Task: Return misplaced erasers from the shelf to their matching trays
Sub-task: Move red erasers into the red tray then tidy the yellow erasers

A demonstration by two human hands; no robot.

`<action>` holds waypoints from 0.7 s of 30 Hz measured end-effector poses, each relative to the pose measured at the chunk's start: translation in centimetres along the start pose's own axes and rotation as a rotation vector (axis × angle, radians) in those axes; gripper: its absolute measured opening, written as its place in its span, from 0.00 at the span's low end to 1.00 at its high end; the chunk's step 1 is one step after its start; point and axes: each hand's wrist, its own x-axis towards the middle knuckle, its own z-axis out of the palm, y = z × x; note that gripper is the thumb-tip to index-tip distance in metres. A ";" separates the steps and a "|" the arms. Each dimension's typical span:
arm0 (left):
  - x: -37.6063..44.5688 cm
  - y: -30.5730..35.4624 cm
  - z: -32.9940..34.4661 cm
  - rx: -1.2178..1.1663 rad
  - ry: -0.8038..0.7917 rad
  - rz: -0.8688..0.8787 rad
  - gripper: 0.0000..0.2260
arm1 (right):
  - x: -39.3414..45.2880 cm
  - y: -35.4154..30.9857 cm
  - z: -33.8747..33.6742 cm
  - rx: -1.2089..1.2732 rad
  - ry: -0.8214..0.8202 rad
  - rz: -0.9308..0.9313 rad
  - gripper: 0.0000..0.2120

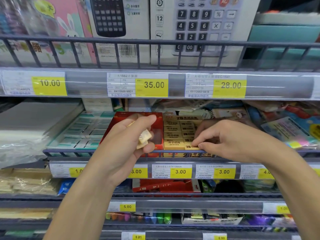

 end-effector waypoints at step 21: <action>-2.1 -0.5 2.5 0.035 -0.131 0.052 0.36 | -0.4 -7.9 5.5 0.609 0.625 -0.282 0.14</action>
